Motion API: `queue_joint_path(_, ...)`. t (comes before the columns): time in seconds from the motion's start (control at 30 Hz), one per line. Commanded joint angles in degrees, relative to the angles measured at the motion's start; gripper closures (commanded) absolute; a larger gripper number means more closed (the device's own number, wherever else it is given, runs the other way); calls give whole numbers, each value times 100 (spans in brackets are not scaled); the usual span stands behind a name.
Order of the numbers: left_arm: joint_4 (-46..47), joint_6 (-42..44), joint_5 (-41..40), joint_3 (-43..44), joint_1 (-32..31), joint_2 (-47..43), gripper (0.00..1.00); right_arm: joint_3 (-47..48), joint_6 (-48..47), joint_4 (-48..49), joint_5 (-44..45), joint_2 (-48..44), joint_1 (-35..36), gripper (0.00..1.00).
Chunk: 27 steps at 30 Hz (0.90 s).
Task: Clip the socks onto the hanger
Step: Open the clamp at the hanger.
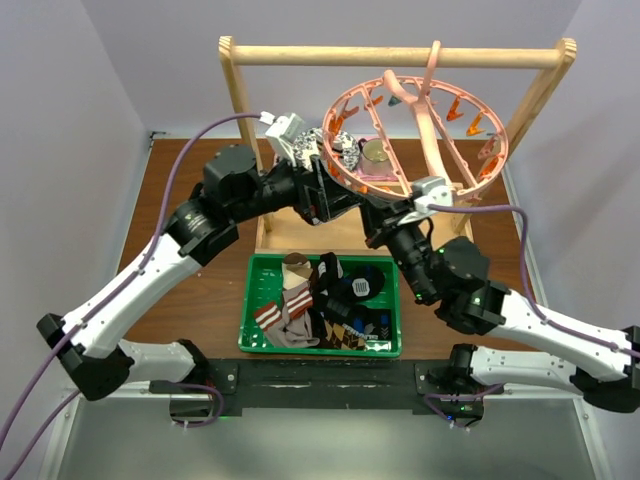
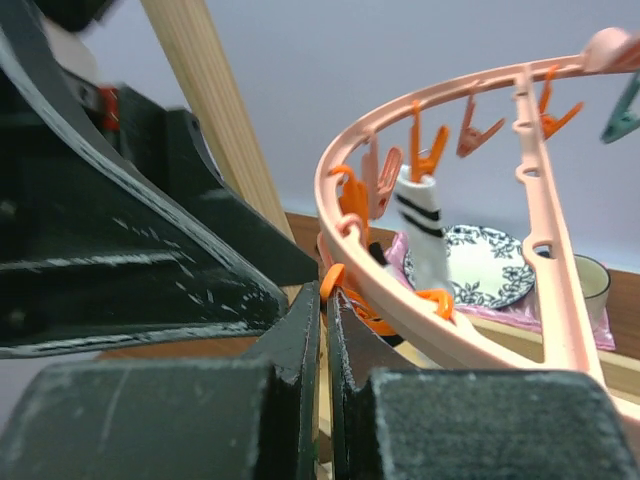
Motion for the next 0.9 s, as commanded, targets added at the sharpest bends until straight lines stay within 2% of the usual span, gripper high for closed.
queue_joint_path(0.0,256,-141,223,253,9,468,0,-100,560,-22,-178,-366,52,100)
queue_joint_path(0.2,537,-405,653,754,0,1040,0,-74,595,-277,-275,-436,61,98)
queue_joint_path(0.3,616,-380,733,948,9,980,0,-74,595,-339,-266,-428,52,97)
queue_joint_path(0.5,573,-291,777,764,9,663,0,-66,595,-242,-388,-226,52,96)
queue_joint_path(0.87,713,-468,716,904,9,970,0,57,701,-330,-714,152,52,89)
